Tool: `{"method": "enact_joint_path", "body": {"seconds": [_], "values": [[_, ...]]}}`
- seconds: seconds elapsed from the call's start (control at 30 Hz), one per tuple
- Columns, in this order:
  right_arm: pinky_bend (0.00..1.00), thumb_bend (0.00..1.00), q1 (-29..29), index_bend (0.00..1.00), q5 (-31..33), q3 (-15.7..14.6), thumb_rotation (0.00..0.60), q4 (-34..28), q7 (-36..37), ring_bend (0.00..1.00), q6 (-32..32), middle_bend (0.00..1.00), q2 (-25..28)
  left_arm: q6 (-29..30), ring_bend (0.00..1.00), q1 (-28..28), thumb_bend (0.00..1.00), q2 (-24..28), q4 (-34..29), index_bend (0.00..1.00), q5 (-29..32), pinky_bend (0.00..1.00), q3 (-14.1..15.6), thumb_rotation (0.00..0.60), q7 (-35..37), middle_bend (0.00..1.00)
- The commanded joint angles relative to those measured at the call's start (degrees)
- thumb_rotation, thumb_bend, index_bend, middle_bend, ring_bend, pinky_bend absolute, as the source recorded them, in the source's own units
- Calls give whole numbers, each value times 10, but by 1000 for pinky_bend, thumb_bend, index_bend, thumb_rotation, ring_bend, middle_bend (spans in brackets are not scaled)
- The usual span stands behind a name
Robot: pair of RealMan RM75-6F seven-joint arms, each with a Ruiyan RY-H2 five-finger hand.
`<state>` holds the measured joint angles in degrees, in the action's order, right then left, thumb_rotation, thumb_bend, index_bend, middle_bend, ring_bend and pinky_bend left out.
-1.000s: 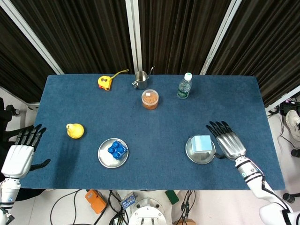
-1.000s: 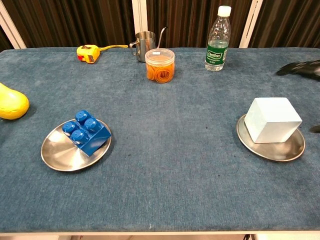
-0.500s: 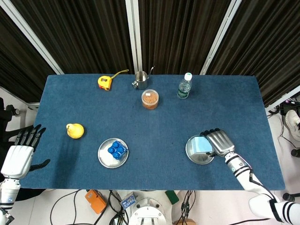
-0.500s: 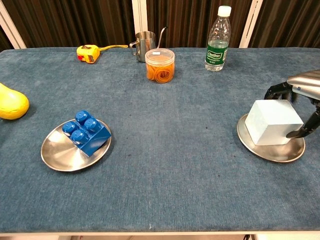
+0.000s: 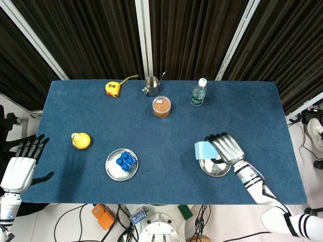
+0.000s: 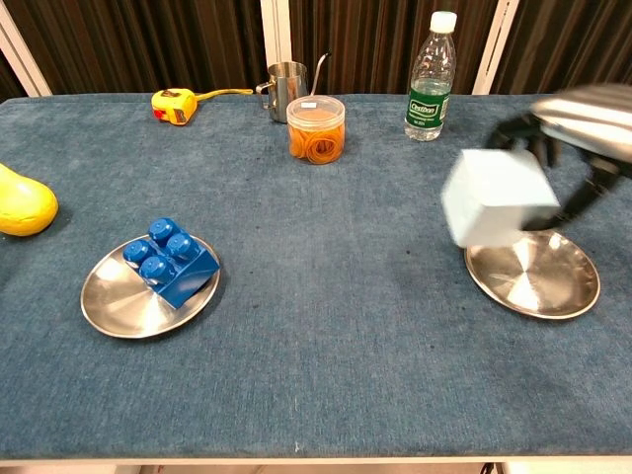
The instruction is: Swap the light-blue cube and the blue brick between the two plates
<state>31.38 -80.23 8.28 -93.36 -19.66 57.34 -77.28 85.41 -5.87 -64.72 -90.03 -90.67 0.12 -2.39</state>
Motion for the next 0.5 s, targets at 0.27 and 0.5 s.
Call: {"method": "enact_joint_path", "body": {"seconds": [0.27,0.5], "values": [[470,349,134,619,147,75,600,70,-152,491,-63,549,-162,-13,0,-4,66,0,-3,20,-5,14,7,600,-10,0],[360,350,168,223,202,71,600,99,-198,328,-69,344,-199,-26,0,-9,66,2,-2,19,-6,14,12,600,-7,0]]}}
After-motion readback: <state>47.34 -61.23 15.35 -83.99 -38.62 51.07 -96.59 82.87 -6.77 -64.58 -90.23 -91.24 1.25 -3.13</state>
